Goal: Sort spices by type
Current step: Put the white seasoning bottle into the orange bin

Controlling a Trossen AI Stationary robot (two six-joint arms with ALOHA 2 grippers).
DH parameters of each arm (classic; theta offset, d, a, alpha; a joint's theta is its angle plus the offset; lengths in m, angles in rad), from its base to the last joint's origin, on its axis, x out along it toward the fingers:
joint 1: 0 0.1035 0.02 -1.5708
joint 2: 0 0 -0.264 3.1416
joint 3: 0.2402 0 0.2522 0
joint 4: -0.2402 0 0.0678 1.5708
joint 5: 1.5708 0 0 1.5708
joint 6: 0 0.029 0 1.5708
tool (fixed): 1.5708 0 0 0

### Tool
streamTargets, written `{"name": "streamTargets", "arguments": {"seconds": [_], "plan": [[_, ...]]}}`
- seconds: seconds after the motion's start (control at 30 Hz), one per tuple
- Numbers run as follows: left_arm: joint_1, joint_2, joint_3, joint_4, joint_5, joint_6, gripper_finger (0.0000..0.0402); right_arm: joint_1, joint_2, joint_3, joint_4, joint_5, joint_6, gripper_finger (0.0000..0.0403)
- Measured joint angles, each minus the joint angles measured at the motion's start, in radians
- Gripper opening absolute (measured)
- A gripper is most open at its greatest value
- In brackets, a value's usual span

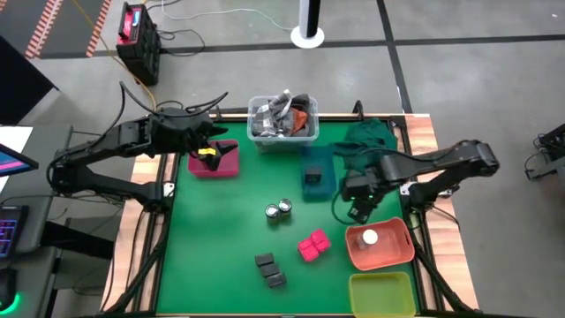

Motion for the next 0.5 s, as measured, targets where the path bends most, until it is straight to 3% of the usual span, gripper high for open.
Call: {"name": "streamTargets", "arguments": {"seconds": [0.2,0.5], "plan": [[0.000,0.000,0.000,0.012,-0.001,0.027,0.0288,0.087,-0.094,-0.044,-0.008,-0.017,0.212,0.0227],[0.000,0.000,0.000,0.093,-0.005,0.049,0.0288,0.260,-0.105,-0.049,-0.057,-0.070,0.351,0.0227]]}}
